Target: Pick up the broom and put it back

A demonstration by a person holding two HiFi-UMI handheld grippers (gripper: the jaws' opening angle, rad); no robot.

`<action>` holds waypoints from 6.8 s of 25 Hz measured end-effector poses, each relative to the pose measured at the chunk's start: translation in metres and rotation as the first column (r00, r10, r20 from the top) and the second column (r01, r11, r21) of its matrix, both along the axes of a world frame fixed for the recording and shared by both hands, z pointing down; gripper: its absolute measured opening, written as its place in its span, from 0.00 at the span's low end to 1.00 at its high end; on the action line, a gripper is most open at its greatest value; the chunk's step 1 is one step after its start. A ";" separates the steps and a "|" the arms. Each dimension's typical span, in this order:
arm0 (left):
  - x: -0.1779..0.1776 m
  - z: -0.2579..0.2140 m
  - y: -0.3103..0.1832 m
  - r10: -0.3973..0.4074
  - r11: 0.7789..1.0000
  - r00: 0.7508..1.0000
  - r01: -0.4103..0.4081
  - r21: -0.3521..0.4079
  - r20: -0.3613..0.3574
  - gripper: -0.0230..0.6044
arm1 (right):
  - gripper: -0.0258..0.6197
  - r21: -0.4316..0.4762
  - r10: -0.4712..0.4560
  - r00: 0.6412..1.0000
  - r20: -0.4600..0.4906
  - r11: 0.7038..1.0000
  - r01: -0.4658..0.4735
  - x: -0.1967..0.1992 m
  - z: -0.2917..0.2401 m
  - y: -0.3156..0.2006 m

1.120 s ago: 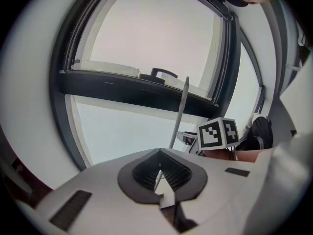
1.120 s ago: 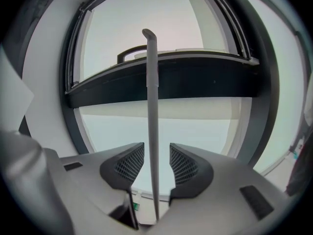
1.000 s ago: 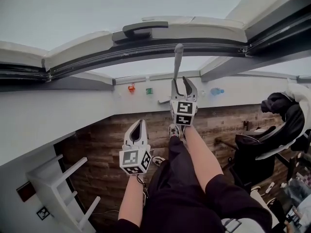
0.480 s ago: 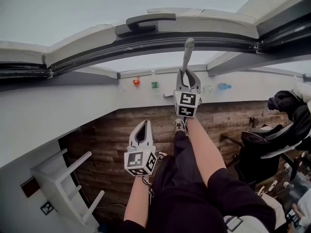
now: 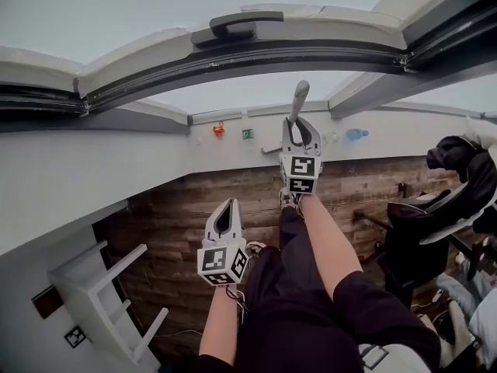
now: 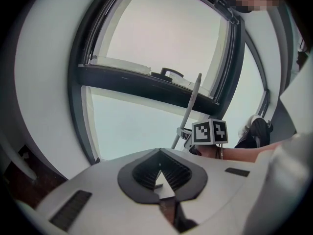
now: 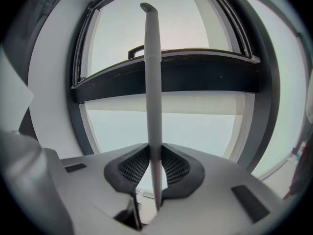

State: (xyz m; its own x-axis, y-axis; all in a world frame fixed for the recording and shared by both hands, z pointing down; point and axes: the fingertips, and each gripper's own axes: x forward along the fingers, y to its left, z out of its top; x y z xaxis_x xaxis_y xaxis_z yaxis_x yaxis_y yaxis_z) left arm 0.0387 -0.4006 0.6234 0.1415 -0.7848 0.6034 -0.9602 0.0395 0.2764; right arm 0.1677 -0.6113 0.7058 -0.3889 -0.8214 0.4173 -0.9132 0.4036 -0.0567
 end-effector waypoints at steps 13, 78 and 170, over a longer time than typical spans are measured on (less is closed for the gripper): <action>-0.025 -0.023 0.046 0.025 0.998 0.999 -0.026 0.058 0.022 0.04 | 0.18 0.077 -0.016 0.998 0.066 0.997 0.011 0.009 -0.052 0.059; -0.169 -0.210 0.249 -0.715 0.661 0.688 0.606 0.443 0.126 0.04 | 0.18 0.279 -0.890 0.449 0.072 0.451 0.848 -0.260 -0.284 0.362; -0.602 0.038 0.437 -0.051 0.999 0.998 0.051 0.009 0.038 0.04 | 0.19 -0.261 -0.105 0.993 0.049 0.959 0.114 -0.637 0.060 0.509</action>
State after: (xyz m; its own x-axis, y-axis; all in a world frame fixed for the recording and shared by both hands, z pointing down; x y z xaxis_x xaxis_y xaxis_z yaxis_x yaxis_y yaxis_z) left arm -0.5637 0.0366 0.6615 0.0782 -0.7949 0.6017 -0.9669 0.0864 0.2399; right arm -0.4697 -0.1018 0.7657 -0.4886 -0.6361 0.5972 -0.8597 0.4679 -0.2050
